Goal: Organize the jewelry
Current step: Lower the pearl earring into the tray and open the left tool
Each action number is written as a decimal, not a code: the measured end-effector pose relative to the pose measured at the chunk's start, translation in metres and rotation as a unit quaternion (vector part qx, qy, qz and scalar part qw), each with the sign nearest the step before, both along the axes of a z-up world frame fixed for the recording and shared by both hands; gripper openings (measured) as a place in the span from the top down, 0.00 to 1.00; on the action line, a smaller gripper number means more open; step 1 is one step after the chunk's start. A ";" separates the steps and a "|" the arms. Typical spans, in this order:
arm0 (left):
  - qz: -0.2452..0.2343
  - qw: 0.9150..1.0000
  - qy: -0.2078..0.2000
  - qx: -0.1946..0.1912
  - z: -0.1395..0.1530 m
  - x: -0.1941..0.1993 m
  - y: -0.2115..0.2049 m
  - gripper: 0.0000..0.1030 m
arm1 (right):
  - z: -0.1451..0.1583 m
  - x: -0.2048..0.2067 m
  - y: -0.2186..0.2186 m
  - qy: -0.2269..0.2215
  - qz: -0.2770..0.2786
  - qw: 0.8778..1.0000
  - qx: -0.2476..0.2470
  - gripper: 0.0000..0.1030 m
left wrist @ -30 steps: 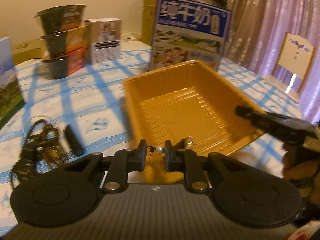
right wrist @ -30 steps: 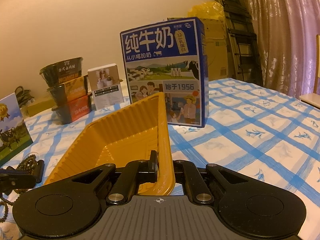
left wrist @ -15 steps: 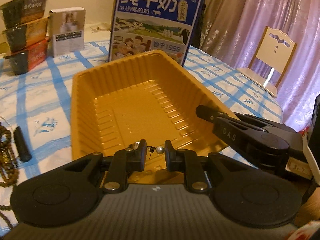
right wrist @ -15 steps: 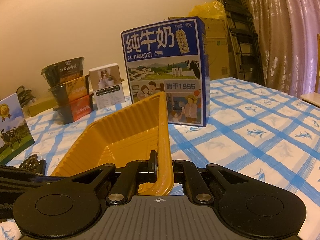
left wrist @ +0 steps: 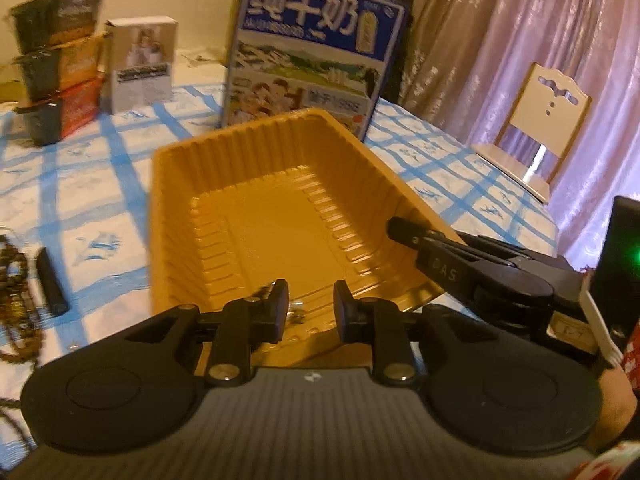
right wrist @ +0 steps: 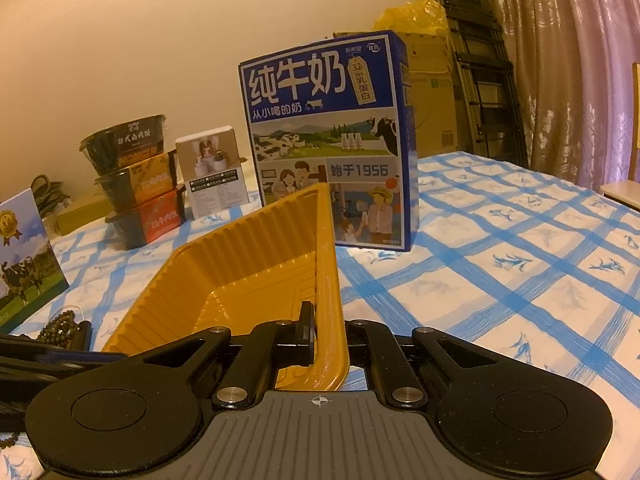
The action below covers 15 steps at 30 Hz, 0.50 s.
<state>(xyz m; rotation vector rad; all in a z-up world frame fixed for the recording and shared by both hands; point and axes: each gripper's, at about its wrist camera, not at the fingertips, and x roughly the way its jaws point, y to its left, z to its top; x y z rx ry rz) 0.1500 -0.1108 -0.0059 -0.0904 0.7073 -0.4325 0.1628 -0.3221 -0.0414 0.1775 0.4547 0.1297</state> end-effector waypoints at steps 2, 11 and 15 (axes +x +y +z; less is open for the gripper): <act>0.016 1.000 -0.008 0.007 0.003 -0.008 0.011 0.78 | 0.000 0.000 0.000 0.000 0.000 1.000 0.000 0.94; 0.113 0.990 -0.002 0.084 -0.011 -0.030 0.073 0.75 | 0.000 0.000 0.001 0.000 0.000 1.000 -0.001 0.94; 0.136 0.985 0.009 0.104 -0.027 -0.029 0.088 0.75 | 0.000 0.000 0.001 0.000 0.000 1.000 -0.001 0.94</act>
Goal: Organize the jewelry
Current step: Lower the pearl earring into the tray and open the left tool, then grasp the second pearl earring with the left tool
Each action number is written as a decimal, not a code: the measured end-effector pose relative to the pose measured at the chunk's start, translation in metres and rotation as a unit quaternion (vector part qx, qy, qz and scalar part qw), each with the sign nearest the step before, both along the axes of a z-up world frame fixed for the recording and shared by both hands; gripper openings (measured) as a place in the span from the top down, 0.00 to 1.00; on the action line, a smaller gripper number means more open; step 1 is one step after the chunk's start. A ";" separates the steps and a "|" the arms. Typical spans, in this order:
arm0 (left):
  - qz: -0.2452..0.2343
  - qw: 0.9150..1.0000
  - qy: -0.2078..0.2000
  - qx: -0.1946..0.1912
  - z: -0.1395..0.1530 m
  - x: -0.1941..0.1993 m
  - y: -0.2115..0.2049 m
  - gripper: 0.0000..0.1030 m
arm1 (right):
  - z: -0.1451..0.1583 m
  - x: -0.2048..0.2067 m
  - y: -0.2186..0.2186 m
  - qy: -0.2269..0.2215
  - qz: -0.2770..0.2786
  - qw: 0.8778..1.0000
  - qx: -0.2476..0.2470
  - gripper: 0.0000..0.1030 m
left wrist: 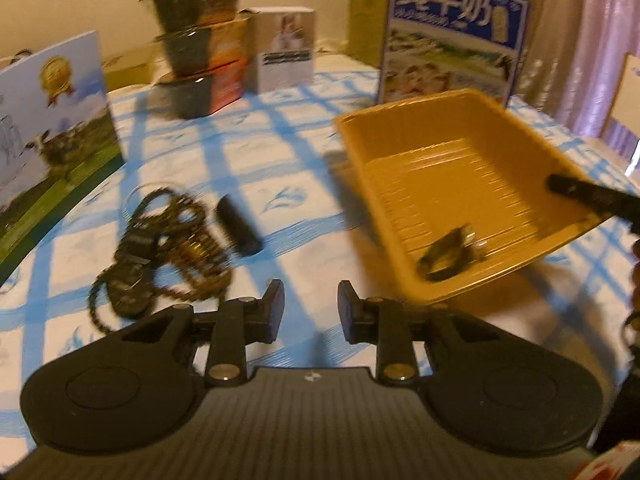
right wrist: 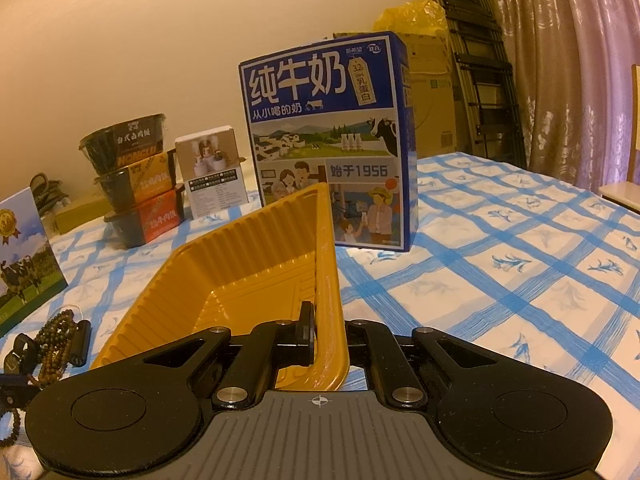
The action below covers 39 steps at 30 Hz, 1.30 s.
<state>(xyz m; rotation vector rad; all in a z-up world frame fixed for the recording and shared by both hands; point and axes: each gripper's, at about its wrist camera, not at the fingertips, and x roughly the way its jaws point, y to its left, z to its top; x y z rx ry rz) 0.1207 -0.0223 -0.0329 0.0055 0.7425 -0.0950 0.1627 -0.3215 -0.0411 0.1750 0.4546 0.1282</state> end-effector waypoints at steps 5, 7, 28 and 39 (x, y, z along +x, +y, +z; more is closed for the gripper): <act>0.000 1.000 0.008 0.028 -0.017 0.005 0.004 0.75 | 0.000 0.000 0.000 0.000 0.000 1.000 0.000 0.94; 0.001 1.000 0.010 0.029 -0.021 0.008 0.004 0.75 | 0.000 0.000 -0.001 0.000 0.000 1.000 0.000 0.94; 0.011 0.999 0.025 0.040 -0.039 0.051 0.006 0.76 | 0.000 0.000 -0.001 0.000 -0.001 1.000 0.000 0.94; 0.012 0.999 0.026 0.029 -0.042 0.056 0.006 0.92 | -0.001 0.000 -0.001 0.001 0.000 1.000 -0.001 0.94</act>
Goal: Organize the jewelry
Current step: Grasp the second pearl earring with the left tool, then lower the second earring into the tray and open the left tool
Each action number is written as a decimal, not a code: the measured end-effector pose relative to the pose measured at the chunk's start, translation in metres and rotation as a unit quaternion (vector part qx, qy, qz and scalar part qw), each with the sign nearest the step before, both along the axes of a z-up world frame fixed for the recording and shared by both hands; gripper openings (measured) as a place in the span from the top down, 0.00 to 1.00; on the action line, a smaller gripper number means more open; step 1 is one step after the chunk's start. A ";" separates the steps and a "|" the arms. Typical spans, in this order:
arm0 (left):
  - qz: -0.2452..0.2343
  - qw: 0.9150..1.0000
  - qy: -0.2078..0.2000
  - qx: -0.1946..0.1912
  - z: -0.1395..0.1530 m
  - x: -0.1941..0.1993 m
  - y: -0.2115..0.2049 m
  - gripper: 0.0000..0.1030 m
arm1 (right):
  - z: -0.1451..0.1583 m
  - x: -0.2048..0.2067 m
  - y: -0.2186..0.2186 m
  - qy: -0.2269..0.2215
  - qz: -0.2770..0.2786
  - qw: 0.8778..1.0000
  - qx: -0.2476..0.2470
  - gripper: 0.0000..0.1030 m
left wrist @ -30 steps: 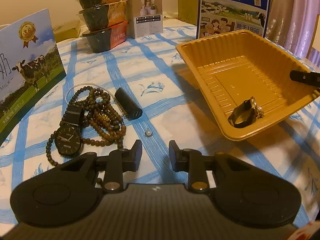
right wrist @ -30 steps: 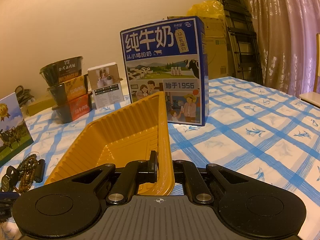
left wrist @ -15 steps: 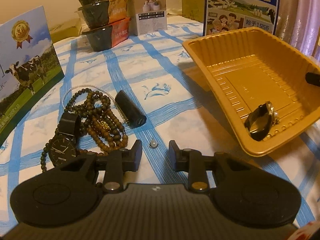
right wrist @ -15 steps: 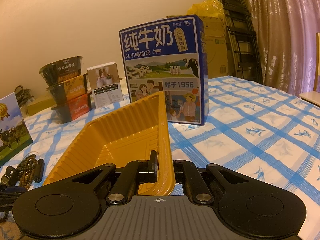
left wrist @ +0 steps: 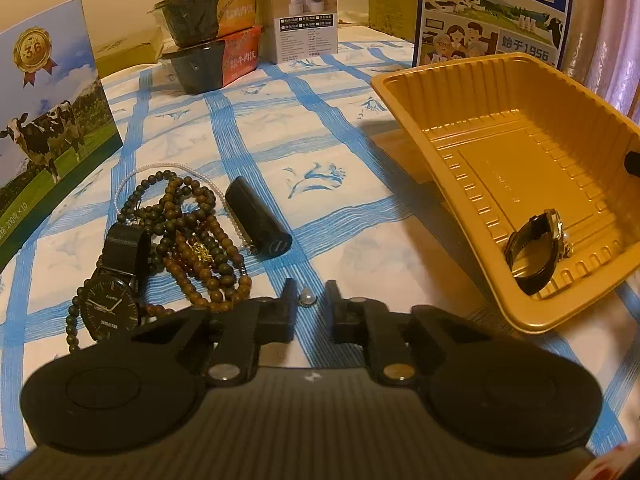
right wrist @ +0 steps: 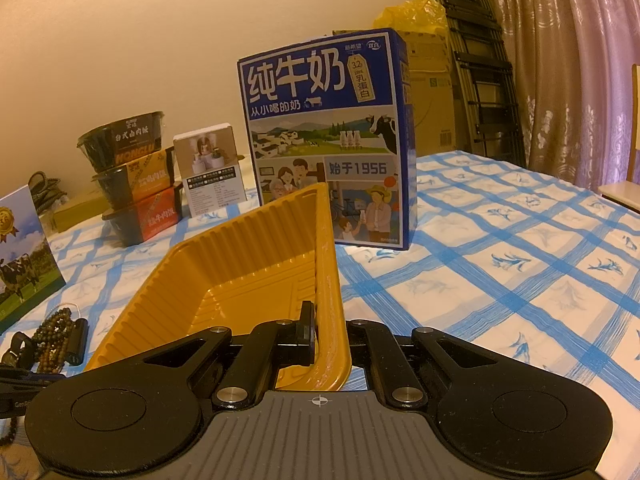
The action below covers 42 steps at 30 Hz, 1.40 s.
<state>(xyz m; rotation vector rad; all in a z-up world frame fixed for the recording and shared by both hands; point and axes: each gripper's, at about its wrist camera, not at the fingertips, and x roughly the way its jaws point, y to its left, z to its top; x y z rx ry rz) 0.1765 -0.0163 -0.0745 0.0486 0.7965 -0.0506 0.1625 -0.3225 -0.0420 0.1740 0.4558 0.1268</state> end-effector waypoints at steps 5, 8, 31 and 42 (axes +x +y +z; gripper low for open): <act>-0.002 1.000 -0.001 0.001 0.001 0.001 -0.001 0.92 | 0.000 0.000 0.000 0.000 0.000 1.000 0.000 0.94; 0.002 1.000 -0.004 -0.014 0.007 -0.002 -0.001 0.92 | 0.000 0.000 0.000 0.000 0.000 1.000 0.000 0.94; -0.137 0.984 -0.001 -0.113 0.054 -0.009 -0.102 0.92 | 0.000 0.002 0.003 0.000 0.000 1.000 0.002 0.94; -0.136 0.982 0.021 -0.131 0.050 -0.003 -0.105 0.92 | 0.000 0.002 0.003 0.001 0.000 1.000 0.002 0.94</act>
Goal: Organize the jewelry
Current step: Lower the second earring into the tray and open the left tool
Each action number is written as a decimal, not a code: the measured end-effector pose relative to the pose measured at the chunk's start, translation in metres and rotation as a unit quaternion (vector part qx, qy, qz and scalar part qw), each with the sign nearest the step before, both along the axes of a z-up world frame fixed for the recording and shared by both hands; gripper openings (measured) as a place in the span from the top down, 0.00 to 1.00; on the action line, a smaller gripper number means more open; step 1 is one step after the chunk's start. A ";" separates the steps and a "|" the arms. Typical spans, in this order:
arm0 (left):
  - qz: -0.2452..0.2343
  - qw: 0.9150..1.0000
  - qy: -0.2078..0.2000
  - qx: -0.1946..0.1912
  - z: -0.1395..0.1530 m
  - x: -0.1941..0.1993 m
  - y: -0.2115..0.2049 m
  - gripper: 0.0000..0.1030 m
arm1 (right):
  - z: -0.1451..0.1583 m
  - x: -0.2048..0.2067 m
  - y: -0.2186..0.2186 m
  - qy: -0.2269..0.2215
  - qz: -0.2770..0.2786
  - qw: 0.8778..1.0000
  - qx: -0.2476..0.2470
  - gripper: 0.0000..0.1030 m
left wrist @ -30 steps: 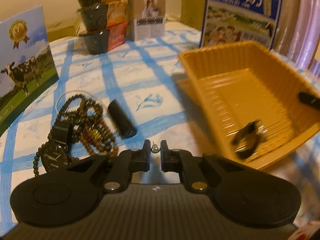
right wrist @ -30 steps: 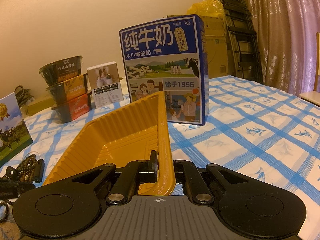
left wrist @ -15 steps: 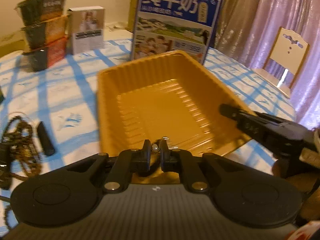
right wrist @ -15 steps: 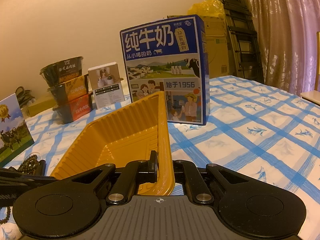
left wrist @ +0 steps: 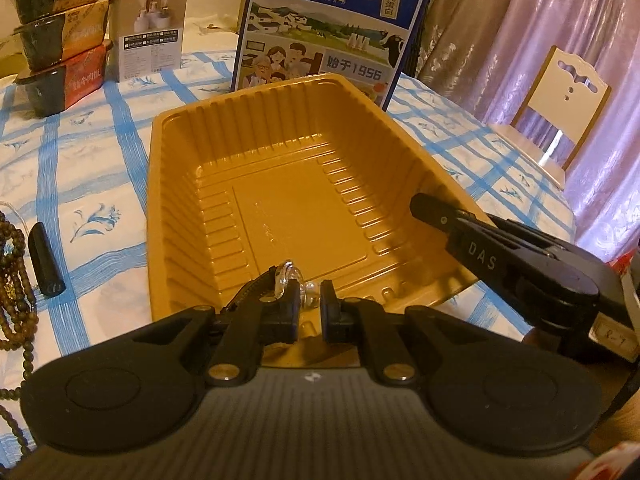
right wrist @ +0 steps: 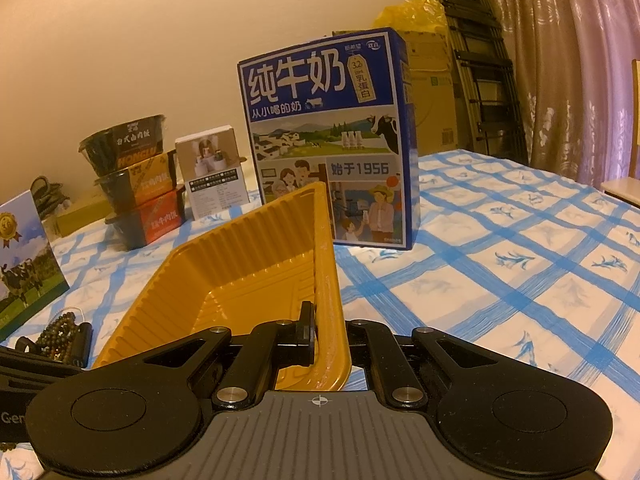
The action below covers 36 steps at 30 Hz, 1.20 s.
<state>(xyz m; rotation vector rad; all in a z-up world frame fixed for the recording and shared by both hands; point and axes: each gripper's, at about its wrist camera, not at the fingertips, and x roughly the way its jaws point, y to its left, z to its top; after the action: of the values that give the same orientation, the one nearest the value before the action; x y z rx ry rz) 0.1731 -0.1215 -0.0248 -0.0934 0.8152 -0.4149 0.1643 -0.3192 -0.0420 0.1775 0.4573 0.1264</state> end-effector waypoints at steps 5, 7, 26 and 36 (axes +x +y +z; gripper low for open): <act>0.001 1.000 -0.003 -0.009 0.004 -0.002 0.003 0.83 | 0.000 0.000 0.000 0.000 0.000 1.000 0.000 0.94; 0.004 1.000 -0.009 -0.013 0.008 -0.005 0.005 0.83 | 0.000 0.000 0.000 0.000 0.001 1.000 -0.001 0.94; 0.159 0.982 -0.045 0.093 0.002 -0.089 0.117 0.76 | 0.004 -0.004 0.005 -0.002 0.002 1.000 -0.011 0.94; 0.189 0.975 -0.007 0.116 -0.020 -0.111 0.143 0.76 | 0.004 -0.007 0.006 -0.001 0.003 1.000 -0.016 0.94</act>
<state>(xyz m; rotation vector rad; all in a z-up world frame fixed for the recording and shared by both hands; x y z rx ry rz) 0.0625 0.0219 -0.0447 -0.0258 0.8053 0.0400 0.1577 -0.3135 -0.0380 0.1451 0.4578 0.1248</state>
